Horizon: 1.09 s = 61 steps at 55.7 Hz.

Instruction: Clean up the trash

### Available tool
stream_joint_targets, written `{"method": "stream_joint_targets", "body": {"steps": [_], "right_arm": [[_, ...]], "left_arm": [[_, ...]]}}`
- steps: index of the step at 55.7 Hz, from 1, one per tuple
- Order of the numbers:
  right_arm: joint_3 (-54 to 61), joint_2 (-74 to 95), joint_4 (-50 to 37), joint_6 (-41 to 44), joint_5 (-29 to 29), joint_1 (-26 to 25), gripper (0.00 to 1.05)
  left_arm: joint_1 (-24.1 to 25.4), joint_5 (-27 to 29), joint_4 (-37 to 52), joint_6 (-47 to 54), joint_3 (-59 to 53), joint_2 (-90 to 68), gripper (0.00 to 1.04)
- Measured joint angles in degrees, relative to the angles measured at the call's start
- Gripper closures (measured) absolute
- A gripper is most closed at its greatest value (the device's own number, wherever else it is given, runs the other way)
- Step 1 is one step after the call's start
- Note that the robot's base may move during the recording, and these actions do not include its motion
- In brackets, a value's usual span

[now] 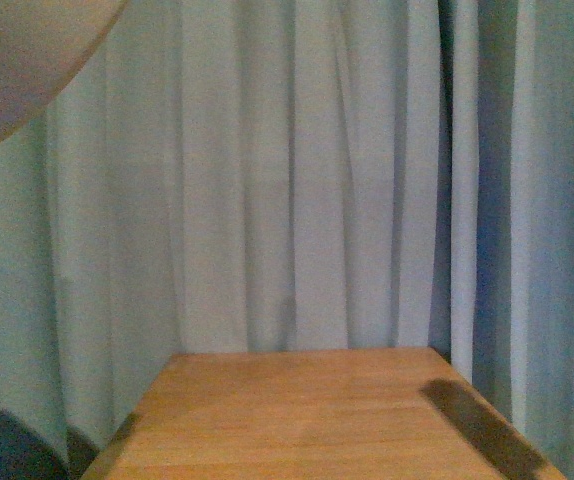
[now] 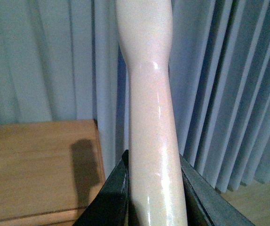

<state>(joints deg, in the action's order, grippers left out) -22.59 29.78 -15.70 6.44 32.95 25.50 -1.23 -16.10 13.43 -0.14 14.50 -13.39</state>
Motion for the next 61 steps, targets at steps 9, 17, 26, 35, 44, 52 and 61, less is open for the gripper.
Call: {"method": "stream_joint_targets", "body": {"steps": [9, 17, 26, 35, 44, 52, 61], "right_arm": [[1.36, -0.57, -1.03, 0.35, 0.24, -0.76, 0.83], [1.49, -0.59, -1.07, 0.55, 0.22, -0.76, 0.83], [1.49, -0.59, -1.11, 0.59, 0.24, -0.76, 0.83], [1.49, -0.98, -1.11, 0.59, 0.7, -1.05, 0.83], [1.46, -0.87, -1.18, 0.61, 0.44, -1.03, 0.83], [1.49, -0.87, -1.22, 0.79, 0.26, -0.98, 0.83], [1.49, -0.87, -1.22, 0.79, 0.31, -0.98, 0.83]], "left_arm": [[0.0, 0.0, -0.02, 0.0, 0.0, 0.0, 0.76], [0.0, 0.0, -0.02, 0.02, 0.0, 0.0, 0.76], [-0.02, -0.02, 0.0, 0.0, 0.0, 0.0, 0.76], [-0.17, -0.42, -0.02, 0.02, -0.02, 0.0, 0.76], [-0.17, 0.04, -0.02, 0.0, -0.09, 0.07, 0.76], [-0.2, 0.11, -0.07, -0.15, -0.22, 0.26, 0.77], [-0.2, 0.02, -0.09, -0.15, -0.24, 0.26, 0.77]]}}
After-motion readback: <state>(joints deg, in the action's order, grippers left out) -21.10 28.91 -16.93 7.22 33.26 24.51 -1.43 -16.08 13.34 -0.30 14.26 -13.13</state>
